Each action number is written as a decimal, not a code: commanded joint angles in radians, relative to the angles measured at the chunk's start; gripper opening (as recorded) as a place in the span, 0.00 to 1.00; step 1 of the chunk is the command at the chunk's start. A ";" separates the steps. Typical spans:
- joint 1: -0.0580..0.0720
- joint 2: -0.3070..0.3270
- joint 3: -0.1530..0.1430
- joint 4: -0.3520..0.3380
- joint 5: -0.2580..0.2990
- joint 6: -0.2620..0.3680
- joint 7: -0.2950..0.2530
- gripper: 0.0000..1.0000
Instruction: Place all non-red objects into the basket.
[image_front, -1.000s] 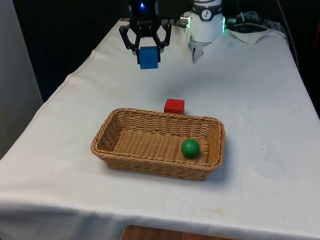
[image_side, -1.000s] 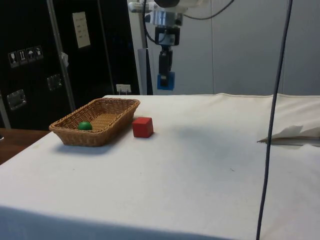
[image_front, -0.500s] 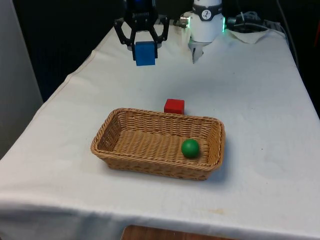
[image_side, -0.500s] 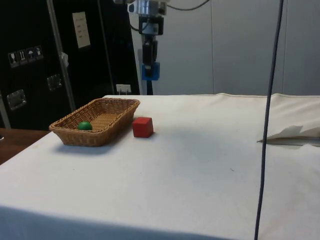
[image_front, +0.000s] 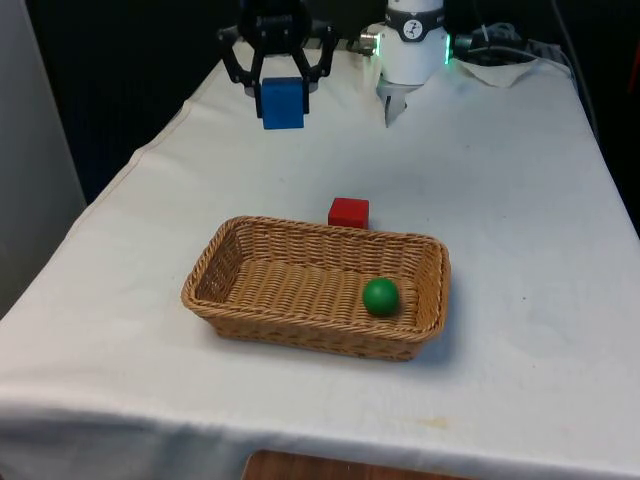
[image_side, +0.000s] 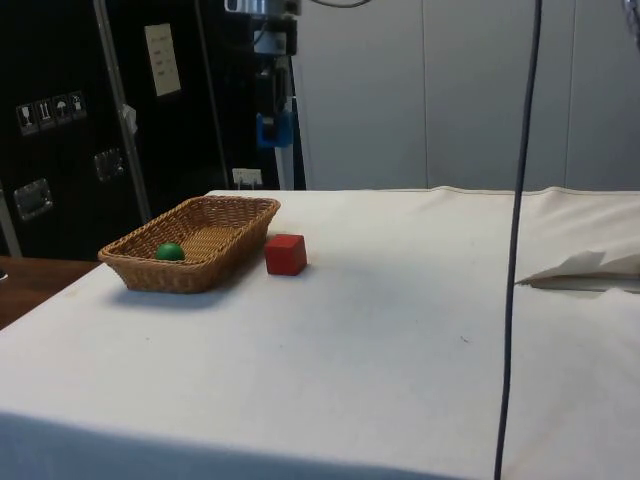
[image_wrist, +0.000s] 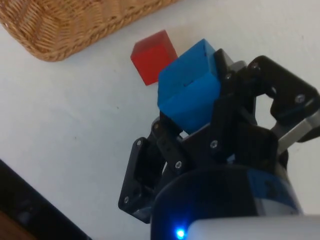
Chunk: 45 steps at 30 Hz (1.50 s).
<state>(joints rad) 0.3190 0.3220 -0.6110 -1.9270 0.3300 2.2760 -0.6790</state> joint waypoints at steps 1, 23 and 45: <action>-0.003 0.020 0.002 0.024 0.001 -0.014 0.005 0.03; -0.007 0.277 0.019 0.284 0.082 -0.050 0.023 0.03; -0.015 0.551 0.042 0.523 0.169 -0.053 0.061 0.03</action>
<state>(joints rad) 0.3110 0.8800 -0.5760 -1.4030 0.5030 2.2340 -0.6180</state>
